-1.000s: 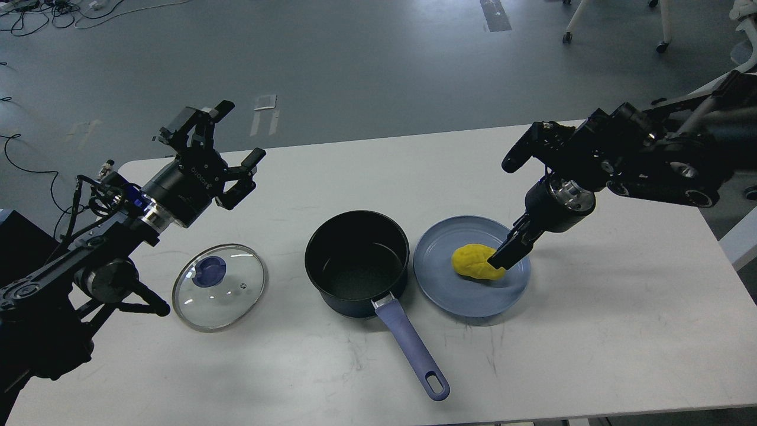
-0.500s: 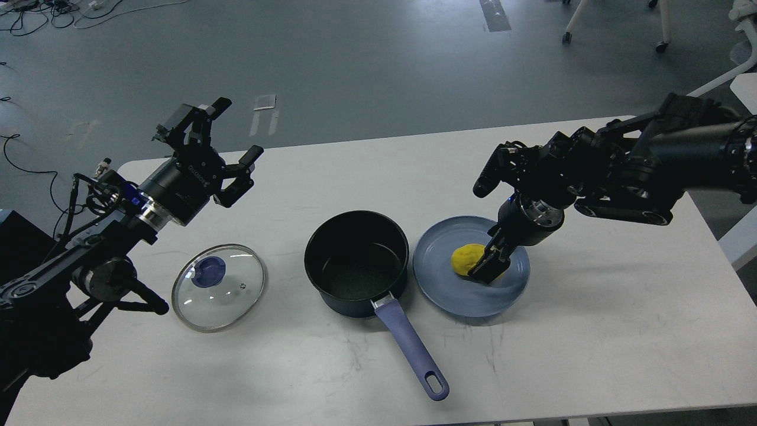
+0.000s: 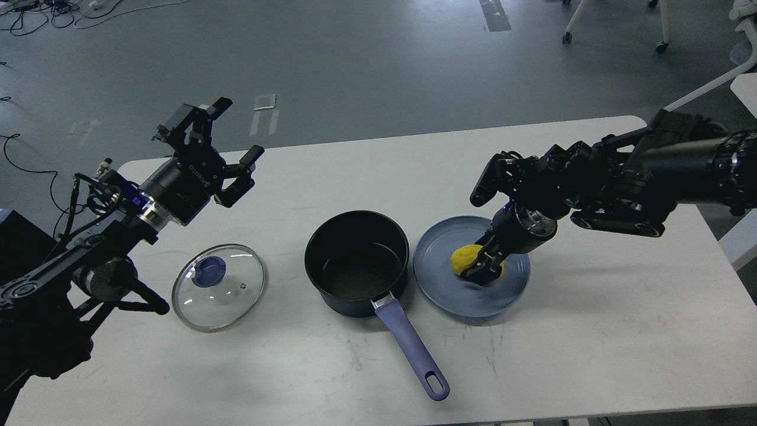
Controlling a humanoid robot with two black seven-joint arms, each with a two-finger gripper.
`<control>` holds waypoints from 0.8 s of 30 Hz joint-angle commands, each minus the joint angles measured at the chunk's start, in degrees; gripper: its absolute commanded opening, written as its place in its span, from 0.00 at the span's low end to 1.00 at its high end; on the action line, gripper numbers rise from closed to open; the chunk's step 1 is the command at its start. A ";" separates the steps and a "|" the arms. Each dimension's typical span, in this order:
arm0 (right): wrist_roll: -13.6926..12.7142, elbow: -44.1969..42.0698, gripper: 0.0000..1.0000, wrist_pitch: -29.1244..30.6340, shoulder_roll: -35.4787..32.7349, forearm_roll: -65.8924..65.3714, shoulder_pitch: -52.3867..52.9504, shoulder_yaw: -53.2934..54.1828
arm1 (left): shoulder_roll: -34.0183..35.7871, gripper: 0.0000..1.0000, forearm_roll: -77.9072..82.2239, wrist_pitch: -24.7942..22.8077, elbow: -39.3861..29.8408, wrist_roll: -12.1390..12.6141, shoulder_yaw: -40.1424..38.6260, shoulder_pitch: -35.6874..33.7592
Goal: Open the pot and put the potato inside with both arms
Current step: 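Lift the potato and carry it over the open pot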
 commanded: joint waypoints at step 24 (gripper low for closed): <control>0.00 3.86 0.13 -1.50 3.51 24.60 7.51 8.05 | 0.53 0.98 0.00 0.00 -0.09 0.00 -0.08 -0.08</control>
